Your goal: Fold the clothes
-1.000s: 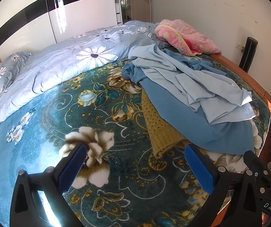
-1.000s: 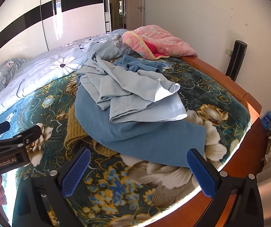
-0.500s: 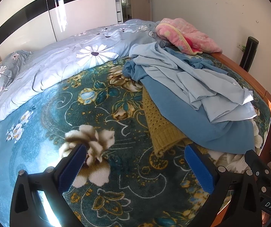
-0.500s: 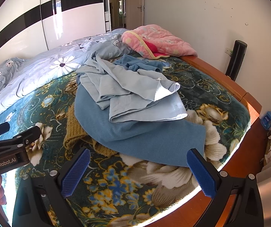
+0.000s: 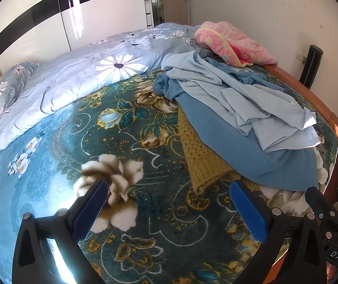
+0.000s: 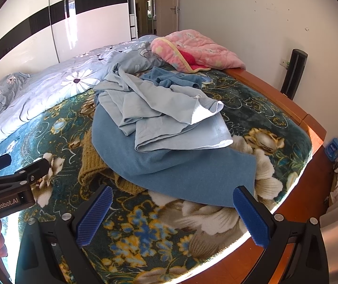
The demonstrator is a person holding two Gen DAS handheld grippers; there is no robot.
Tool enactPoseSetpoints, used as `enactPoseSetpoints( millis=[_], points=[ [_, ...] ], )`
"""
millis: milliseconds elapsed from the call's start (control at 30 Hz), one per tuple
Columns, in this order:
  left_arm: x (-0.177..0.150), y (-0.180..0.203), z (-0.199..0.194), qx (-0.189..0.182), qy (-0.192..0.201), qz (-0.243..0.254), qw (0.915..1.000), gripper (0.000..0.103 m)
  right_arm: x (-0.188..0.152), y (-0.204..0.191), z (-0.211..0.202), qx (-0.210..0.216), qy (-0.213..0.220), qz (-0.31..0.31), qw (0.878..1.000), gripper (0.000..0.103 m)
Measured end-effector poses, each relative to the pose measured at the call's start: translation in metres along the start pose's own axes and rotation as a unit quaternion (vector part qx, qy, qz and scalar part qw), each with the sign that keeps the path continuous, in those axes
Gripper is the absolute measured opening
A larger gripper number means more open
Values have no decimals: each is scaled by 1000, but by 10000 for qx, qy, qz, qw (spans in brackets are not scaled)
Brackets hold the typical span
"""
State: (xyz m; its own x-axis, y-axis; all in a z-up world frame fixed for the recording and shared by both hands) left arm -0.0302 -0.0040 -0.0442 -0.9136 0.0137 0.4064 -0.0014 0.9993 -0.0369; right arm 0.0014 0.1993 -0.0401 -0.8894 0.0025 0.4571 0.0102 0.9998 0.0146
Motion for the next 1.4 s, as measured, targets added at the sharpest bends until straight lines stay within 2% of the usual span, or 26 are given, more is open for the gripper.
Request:
enactPoseSetpoints(
  millis=[667,900,1133,1267,1400],
  points=[
    [-2,-2,2,51,-20,-35,10000,103,-2,5,5,-19,-29,35,10000,103],
    [2,-5,5,2,-7,-30,10000,103,4,7,4,50,97,47,9999,103],
    [13,-11,6,-114,232,110,9996,103,34,12,-5,271,452,56,9986,103],
    [21,-12,9,-312,206,282,9989,103,62,6,-11,408,722,-21,9966,103],
    [28,-17,12,-298,207,328,9988,103,95,-10,-2,501,854,-259,9948,103]
  ],
)
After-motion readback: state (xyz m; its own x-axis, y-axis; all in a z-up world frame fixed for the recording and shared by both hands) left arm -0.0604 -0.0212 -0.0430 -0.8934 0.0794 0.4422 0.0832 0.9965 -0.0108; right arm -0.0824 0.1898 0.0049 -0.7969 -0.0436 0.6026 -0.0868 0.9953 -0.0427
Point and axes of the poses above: each gripper's, at about its wrist camera, not at the fingertips, and z roughly the way its jaws point, y to its right, x to its top, the point moved 5 cm from there along z, roughly the way its jaws point, and after that the axes turned 14 degrees about -y, right-handed, at the moved point
